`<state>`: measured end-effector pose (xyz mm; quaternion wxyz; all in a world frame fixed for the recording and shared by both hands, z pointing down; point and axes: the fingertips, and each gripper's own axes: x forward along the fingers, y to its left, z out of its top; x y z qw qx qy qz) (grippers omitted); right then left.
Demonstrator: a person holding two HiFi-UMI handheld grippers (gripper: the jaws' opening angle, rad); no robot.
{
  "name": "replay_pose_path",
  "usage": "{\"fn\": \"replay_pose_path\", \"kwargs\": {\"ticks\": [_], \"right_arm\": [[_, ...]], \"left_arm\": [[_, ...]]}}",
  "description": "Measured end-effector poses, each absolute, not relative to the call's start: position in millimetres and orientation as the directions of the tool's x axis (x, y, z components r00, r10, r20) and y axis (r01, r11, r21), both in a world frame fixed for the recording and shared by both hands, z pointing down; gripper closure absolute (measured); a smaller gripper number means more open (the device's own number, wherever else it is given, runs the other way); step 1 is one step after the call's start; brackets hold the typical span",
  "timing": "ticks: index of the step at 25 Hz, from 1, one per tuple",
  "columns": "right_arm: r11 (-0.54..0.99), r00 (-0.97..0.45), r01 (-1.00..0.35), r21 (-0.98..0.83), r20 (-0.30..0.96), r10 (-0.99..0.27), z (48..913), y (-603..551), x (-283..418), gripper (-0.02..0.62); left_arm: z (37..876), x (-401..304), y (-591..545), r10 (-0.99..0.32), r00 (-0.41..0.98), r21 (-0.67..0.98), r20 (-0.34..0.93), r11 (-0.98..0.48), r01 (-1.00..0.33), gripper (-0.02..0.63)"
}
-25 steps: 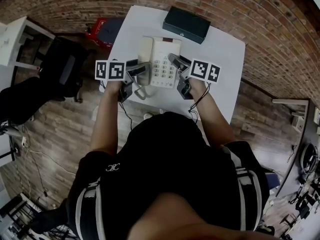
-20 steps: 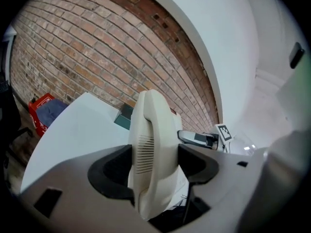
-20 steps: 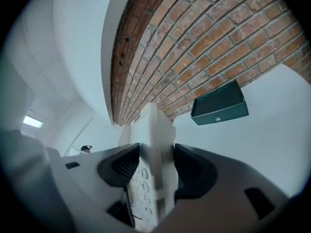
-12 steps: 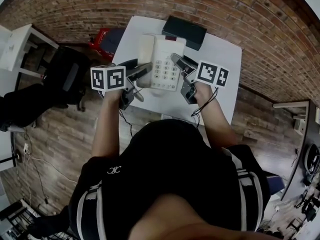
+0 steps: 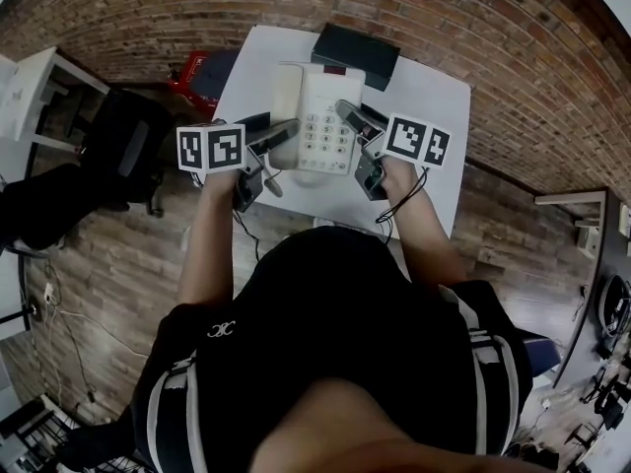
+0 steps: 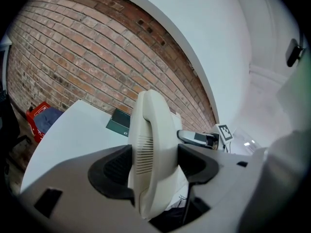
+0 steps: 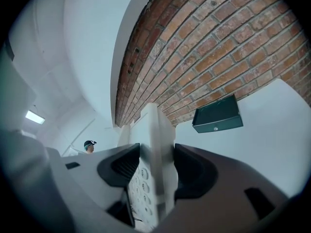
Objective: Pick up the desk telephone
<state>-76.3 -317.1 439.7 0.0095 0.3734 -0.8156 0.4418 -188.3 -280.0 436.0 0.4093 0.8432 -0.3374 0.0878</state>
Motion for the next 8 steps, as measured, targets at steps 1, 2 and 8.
{"fn": "replay_pose_path", "kwargs": {"ticks": [1, 2, 8], "right_arm": [[0.328, -0.721, -0.616, -0.716, 0.345, -0.600, 440.5, -317.7, -76.5, 0.383], [0.326, -0.721, -0.615, -0.718, 0.344, -0.601, 440.9, -317.6, -75.7, 0.383], [0.325, -0.725, -0.605, -0.727, 0.334, -0.603, 439.2, -317.7, -72.5, 0.383]], "left_arm": [[436.0, -188.4, -281.0, -0.497, 0.757, 0.630, 0.424, -0.439, -0.641, 0.310], [435.9, -187.6, -281.3, -0.497, 0.757, 0.628, 0.424, -0.441, -0.641, 0.310], [432.4, -185.7, -282.0, -0.518, 0.749, 0.612, 0.412, -0.452, -0.649, 0.311]]}}
